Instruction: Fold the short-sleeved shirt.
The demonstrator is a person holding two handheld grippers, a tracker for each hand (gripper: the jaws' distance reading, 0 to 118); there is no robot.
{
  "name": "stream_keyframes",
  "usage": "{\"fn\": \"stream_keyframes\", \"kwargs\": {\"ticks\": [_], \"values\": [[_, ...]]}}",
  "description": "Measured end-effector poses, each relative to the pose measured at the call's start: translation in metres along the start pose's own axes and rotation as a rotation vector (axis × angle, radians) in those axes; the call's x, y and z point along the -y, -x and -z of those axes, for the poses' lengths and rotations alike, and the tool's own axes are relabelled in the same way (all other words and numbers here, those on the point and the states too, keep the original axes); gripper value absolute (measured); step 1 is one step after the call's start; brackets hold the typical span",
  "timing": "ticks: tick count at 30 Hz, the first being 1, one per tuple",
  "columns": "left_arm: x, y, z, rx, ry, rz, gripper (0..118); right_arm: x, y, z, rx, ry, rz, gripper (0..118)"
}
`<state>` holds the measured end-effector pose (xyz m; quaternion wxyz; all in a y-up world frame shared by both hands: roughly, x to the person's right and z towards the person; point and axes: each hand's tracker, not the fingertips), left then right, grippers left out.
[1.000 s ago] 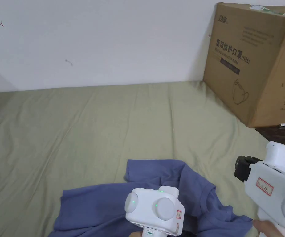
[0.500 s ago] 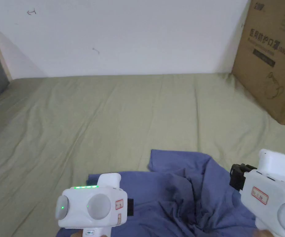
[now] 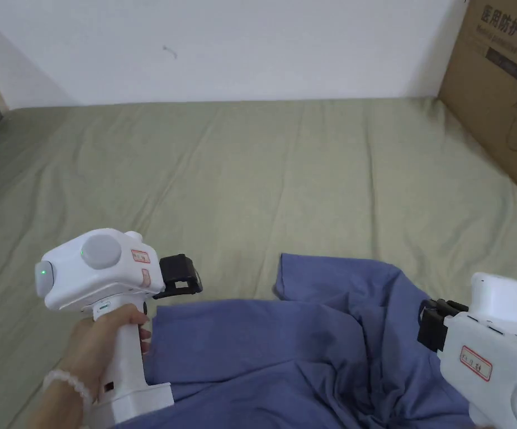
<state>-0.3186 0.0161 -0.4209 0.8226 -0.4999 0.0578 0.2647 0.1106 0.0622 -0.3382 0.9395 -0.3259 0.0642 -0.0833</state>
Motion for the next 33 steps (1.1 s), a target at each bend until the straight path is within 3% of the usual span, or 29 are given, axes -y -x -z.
{"fn": "stream_keyframes", "kwargs": {"ticks": [2, 3, 5, 6, 7, 8, 13, 17, 19, 20, 21, 23, 27, 32, 33], "values": [[0.001, 0.001, 0.021, -0.035, 0.040, 0.019, 95, 0.002, -0.003, 0.005, 0.005, 0.012, 0.006, 0], [0.003, 0.001, 0.029, -0.055, 0.062, 0.028, 82, 0.003, -0.004, 0.007, 0.006, 0.018, 0.010, 0], [0.013, 0.004, 0.045, -0.102, 0.107, 0.022, 30, 0.004, -0.008, 0.011, 0.010, 0.030, 0.018, 0], [0.017, 0.008, 0.050, -0.165, 0.089, 0.056, 28, 0.005, -0.009, 0.011, 0.012, 0.032, 0.019, 0], [0.019, 0.009, 0.046, -0.097, 0.039, 0.067, 23, 0.005, -0.010, 0.012, 0.014, 0.034, 0.020, 0], [0.020, 0.006, 0.043, -0.105, 0.045, 0.065, 8, 0.006, -0.012, 0.013, 0.015, 0.038, 0.018, 0], [0.024, -0.007, 0.034, -0.122, 0.047, 0.112, 6, 0.003, -0.014, 0.016, 0.008, 0.045, 0.015, 0], [0.025, -0.013, 0.009, -0.094, -0.003, 0.129, 6, -0.022, -0.020, 0.025, -0.013, 0.035, -0.033, 0], [0.023, -0.014, -0.007, -0.058, -0.048, 0.132, 6, -0.046, -0.025, 0.043, -0.090, 0.078, -0.085, 4], [0.022, -0.016, -0.013, -0.052, -0.063, 0.139, 6, -0.057, -0.025, 0.056, -0.081, 0.111, -0.104, 8], [0.022, -0.019, -0.019, -0.054, -0.077, 0.140, 6, -0.065, -0.025, 0.069, -0.061, 0.115, -0.127, 12], [0.020, -0.022, -0.028, -0.052, -0.104, 0.171, 6, -0.081, -0.025, 0.100, -0.050, 0.162, -0.162, 50], [0.019, -0.031, -0.034, -0.062, -0.132, 0.239, 6, -0.098, -0.024, 0.179, -0.088, 0.322, -0.196, 51], [0.013, -0.024, -0.030, -0.057, -0.128, 0.231, 6, -0.076, -0.019, 0.243, -0.031, 0.534, -0.288, 51], [0.013, -0.024, -0.029, -0.060, -0.128, 0.232, 6, -0.070, -0.020, 0.245, -0.037, 0.529, -0.276, 51]]}}
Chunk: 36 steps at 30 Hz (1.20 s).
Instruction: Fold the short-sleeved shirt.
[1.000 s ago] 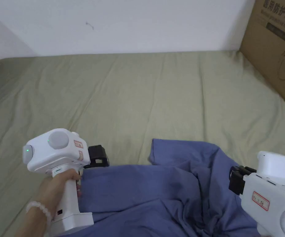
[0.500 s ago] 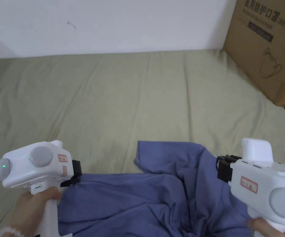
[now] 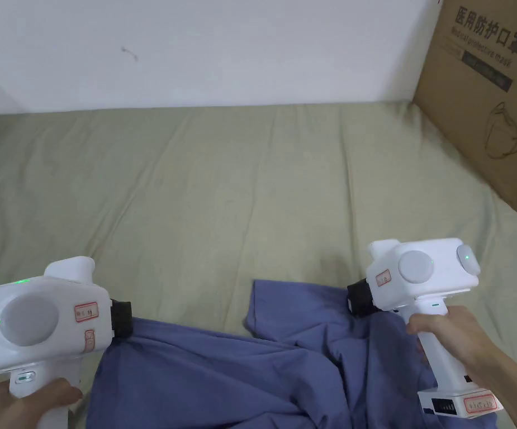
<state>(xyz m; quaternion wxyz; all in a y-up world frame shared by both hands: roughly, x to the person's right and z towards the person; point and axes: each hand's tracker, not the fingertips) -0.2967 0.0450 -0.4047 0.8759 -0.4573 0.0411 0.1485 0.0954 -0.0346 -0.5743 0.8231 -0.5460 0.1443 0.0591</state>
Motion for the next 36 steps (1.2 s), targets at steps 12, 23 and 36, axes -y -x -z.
{"fn": "stream_keyframes", "kwargs": {"ticks": [12, 23, 36], "values": [[-0.011, 0.009, -0.048, -0.089, -0.071, 0.058, 6, -0.005, -0.013, -0.089, 0.007, -0.152, 0.083, 2], [-0.043, 0.013, -0.179, -0.161, -0.315, 0.100, 6, -0.003, -0.079, -0.295, 0.049, -0.501, 0.272, 2], [-0.105, -0.016, -0.247, -0.186, -0.498, 0.162, 6, -0.021, -0.084, -0.382, 0.023, -0.661, 0.324, 2]]}}
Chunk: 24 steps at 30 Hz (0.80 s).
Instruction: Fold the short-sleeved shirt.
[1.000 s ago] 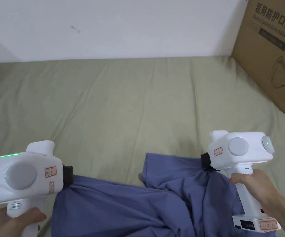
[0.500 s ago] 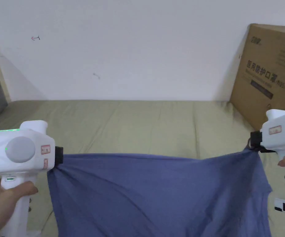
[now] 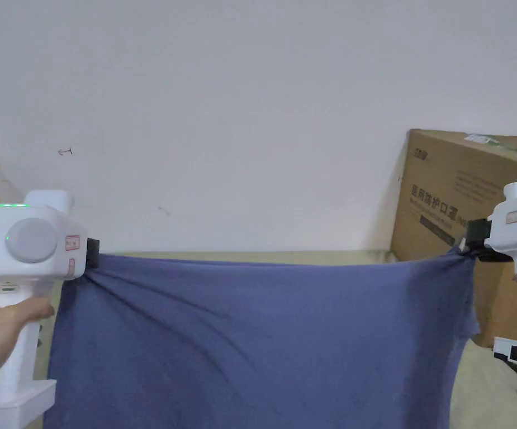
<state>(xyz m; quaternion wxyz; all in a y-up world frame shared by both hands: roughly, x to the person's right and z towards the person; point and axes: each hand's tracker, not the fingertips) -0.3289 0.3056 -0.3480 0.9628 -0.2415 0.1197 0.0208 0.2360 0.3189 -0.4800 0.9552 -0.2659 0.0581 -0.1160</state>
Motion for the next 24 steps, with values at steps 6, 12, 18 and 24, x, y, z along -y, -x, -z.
{"fn": "stream_keyframes", "kwargs": {"ticks": [6, 12, 18, 24], "values": [[-0.090, 0.004, 0.024, -0.046, -0.104, -0.017, 6, -0.066, 0.040, 0.014, 0.020, -0.097, -0.022, 2], [-0.179, 0.006, 0.049, -0.119, -0.214, -0.021, 6, -0.153, 0.087, 0.026, 0.022, -0.227, -0.015, 2], [-0.239, 0.002, 0.052, -0.160, -0.309, 0.004, 6, -0.221, 0.117, 0.014, 0.020, -0.335, -0.020, 2], [-0.265, -0.001, 0.058, -0.249, -0.447, 0.040, 6, -0.242, 0.142, 0.007, 0.052, -0.394, -0.106, 2]]}}
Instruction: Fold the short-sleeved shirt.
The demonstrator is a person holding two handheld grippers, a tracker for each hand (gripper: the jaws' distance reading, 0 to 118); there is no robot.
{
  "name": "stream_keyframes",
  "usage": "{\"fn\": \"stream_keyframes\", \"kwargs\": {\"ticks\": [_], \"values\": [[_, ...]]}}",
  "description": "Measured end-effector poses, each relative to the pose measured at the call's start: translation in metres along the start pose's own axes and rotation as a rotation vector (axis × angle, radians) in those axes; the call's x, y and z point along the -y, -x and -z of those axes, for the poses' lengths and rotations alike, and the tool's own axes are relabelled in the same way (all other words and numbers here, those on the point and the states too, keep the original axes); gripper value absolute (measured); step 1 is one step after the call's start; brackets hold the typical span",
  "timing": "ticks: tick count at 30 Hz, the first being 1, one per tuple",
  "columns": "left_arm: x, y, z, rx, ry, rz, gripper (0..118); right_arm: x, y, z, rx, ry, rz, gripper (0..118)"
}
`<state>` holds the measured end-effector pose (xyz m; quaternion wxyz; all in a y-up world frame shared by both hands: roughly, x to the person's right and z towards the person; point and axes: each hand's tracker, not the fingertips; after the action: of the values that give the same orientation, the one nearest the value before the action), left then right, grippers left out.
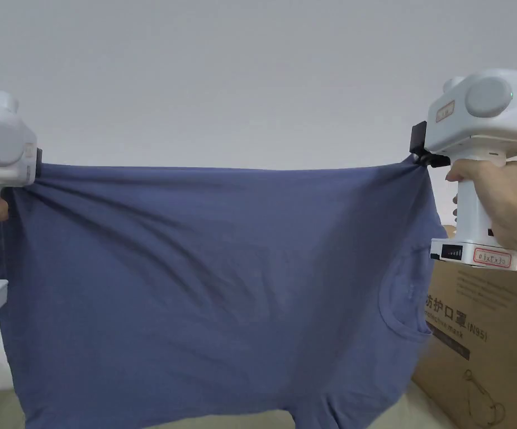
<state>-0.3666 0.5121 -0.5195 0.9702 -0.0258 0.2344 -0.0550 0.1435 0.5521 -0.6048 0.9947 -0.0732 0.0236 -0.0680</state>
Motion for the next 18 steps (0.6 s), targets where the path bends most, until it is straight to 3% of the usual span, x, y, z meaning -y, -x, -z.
{"fn": "stream_keyframes", "kwargs": {"ticks": [6, 9, 12, 18], "values": [[0.071, -0.013, 0.031, -0.001, 0.017, -0.003, 6, 0.060, 0.000, 0.044, 0.004, 0.084, -0.021, 2], [0.148, -0.030, 0.061, 0.002, 0.167, 0.043, 6, 0.127, -0.004, 0.088, 0.012, 0.232, -0.020, 2], [0.240, -0.044, 0.077, 0.000, 0.278, -0.006, 6, 0.206, -0.008, 0.131, 0.046, 0.369, -0.036, 2], [0.416, -0.073, 0.099, 0.033, 0.666, 0.040, 6, 0.381, -0.022, 0.189, 0.116, 0.675, -0.046, 2]]}}
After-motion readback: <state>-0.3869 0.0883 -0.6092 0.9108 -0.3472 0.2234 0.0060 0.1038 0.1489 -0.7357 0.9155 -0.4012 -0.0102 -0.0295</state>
